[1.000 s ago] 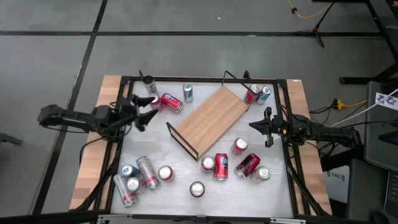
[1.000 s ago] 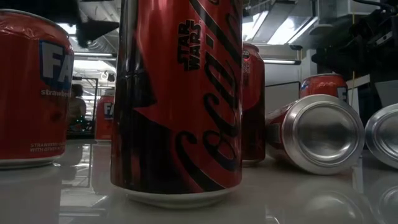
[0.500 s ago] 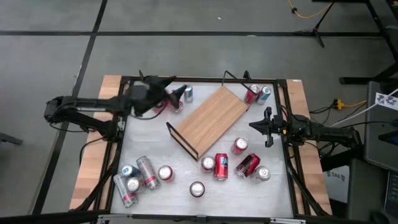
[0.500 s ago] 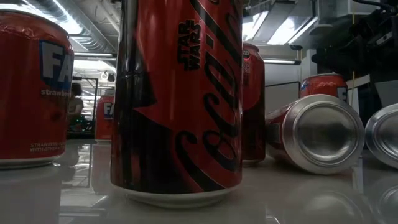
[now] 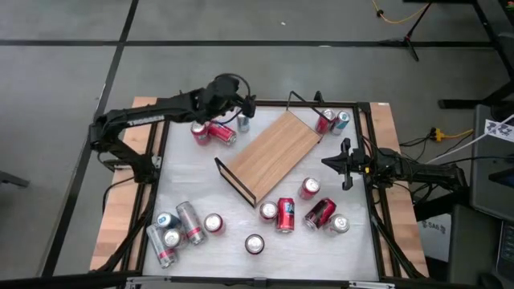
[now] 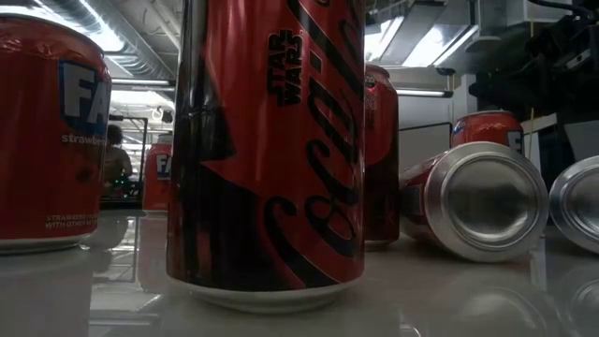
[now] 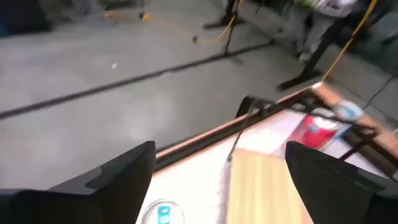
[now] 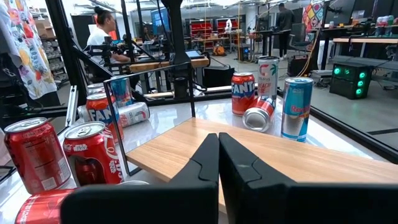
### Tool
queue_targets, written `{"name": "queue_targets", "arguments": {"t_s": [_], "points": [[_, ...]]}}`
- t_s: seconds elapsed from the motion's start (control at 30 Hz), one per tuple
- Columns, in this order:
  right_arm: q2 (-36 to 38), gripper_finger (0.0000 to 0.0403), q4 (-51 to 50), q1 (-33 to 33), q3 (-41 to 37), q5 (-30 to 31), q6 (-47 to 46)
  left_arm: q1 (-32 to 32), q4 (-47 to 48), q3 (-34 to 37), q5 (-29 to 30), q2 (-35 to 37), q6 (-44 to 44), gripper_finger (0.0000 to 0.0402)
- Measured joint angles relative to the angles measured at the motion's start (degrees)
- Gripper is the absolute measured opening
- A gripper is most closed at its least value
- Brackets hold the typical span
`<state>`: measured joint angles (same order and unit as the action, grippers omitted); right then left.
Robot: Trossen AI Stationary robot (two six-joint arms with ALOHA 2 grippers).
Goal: Place canned beverage on shelf
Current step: Put the blue soda can on the shelf
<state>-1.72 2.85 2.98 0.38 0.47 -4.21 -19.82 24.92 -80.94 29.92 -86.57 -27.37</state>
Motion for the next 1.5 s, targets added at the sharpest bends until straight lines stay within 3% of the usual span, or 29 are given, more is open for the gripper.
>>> {"name": "queue_targets", "arguments": {"t_s": [0.43, 1.1, 1.5], "points": [[-0.01, 0.0000, 0.01, 0.00, 0.00, -0.01, 0.02, -5.13, 8.31, -1.19, -5.62, -7.16, -6.69, 0.0352], [-0.02, 0.0000, 0.02, 0.00, 0.00, -0.02, 0.01, -4.84, 11.08, -1.19, -4.98, -15.16, -11.99, 0.0352], [-0.02, 0.0000, -1.22, 0.00, 0.00, -0.04, 0.02, -4.27, 12.93, -1.17, -3.57, -16.45, -14.73, 0.0353]]}}
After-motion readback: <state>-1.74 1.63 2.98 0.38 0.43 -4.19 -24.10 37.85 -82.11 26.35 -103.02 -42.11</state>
